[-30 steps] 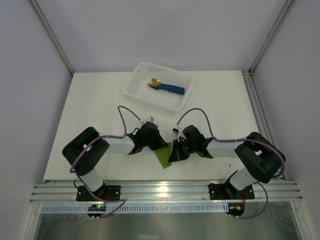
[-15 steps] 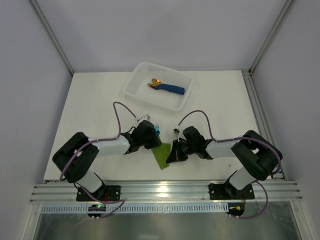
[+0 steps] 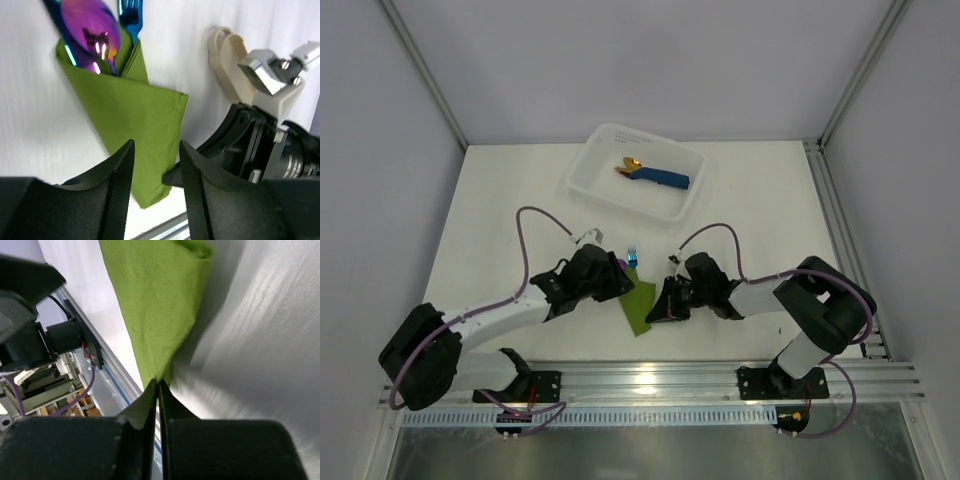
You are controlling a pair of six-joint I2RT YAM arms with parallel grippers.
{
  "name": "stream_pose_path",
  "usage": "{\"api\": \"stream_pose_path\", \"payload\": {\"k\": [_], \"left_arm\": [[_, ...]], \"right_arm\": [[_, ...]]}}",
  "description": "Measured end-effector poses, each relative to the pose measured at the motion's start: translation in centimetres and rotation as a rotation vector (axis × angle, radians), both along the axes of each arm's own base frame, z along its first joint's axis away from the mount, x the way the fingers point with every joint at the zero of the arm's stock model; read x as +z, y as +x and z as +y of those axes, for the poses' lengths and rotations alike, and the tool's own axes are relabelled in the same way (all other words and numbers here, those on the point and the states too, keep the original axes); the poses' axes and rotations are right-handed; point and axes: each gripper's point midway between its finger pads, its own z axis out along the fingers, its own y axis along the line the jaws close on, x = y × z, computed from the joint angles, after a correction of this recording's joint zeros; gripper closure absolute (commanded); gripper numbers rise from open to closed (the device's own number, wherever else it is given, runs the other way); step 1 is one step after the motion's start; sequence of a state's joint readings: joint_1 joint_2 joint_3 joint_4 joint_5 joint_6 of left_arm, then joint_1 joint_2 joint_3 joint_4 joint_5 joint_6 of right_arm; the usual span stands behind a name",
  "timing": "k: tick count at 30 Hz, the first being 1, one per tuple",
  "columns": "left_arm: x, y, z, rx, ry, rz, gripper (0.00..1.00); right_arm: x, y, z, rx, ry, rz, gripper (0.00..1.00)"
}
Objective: Place the utensils on the paper napkin and roll it up
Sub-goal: Adjust the utensils at the center of the board.
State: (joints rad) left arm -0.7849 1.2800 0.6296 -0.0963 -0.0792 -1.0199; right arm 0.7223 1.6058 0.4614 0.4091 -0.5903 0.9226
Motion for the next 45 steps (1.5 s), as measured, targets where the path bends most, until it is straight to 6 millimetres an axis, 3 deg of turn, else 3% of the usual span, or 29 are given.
{"api": "stream_pose_path", "payload": {"k": [3,12,20,25,35,45], "left_arm": [[-0.3,-1.5,1.4,0.017,-0.005,0.023,0.53],[-4.4,-5.3,4.6,0.078,0.019,0.149,0.53],[-4.2,-5.2,4.5,0.103,-0.005,0.155,0.54],[-4.2,-4.5,4.7,0.131,0.015,0.138,0.64],[-1.8,-1.2,0.6,0.074,-0.079,0.055,0.86],[-4.6,-0.7,-2.0,0.03,-0.123,0.115,1.0]], "right_arm": [[0.4,0.2,0.3,-0.019,0.019,0.012,0.96],[0.3,0.3,0.4,-0.043,0.028,0.04,0.96],[-0.8,-0.1,-0.3,-0.055,-0.004,0.044,0.97],[-1.4,-0.1,-0.7,-0.052,-0.035,0.027,0.96],[-1.4,-0.1,-0.7,-0.029,-0.05,-0.008,0.96],[-1.4,0.0,-0.7,-0.013,-0.074,-0.036,0.96]]}}
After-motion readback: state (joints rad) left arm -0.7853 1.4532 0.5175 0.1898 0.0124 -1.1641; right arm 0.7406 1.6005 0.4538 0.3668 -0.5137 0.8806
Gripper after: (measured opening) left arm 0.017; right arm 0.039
